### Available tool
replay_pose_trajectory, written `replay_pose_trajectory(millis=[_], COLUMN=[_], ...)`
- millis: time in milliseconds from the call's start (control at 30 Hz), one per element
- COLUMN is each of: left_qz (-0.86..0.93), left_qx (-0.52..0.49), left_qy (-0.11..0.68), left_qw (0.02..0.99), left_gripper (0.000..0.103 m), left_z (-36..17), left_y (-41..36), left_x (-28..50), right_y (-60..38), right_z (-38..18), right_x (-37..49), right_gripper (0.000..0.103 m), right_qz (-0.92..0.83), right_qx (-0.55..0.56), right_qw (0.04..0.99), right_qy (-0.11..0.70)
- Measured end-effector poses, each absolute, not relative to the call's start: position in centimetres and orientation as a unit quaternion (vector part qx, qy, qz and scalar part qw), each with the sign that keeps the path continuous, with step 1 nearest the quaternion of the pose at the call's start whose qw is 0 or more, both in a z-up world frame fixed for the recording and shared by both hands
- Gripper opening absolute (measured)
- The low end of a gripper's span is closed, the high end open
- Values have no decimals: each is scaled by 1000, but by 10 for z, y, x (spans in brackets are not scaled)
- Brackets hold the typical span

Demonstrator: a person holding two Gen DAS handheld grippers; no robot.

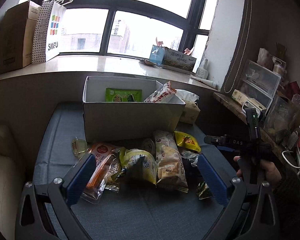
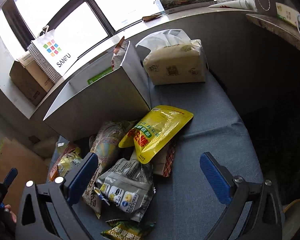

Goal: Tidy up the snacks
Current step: 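Grasp the yellow pouch with the right gripper while the left grasps a pale yellow snack bag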

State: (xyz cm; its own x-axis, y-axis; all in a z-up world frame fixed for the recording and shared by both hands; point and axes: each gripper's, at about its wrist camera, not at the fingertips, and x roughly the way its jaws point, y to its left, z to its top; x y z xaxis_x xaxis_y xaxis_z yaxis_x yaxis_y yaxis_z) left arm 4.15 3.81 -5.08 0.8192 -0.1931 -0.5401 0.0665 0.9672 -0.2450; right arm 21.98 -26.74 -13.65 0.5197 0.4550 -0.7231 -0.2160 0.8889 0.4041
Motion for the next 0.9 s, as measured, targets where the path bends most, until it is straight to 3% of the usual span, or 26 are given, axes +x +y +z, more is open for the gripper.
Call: replay_pose_trajectory(millis=[267,433,467,500,600,633,700,900], left_qz=[-71,-70,-70,-70,-70,-70,-69,-69], left_qx=[-106,-116,-118,-121,-125,-123,-117,-97], left_qy=[302,310,310,312,312,313,313,323], left_qw=[945,941,941,940,939,939,940,939], left_gripper=[103,103,103,103,103,103,103,103], left_z=[-58,-65,-65,-67,-68,-68,-67,-70], left_y=[38,43,43,44,46,45,45,42], left_x=[44,45,46,46,45,45,44,47], right_y=[-243,-239,-236,-231,-228,-227,-225,-229], right_z=[-178,-180,-179,-179,-178,-175,-166,-128], right_x=[295,307,307,308,309,309,306,284], right_gripper=[103,102,90,71,36,35,23,21], right_qz=[165,156,157,154,183,186,189,218], right_qx=[201,218,209,190,195,189,168,130], right_qw=[798,790,790,791,785,789,803,836], right_qy=[544,552,555,561,559,554,539,487])
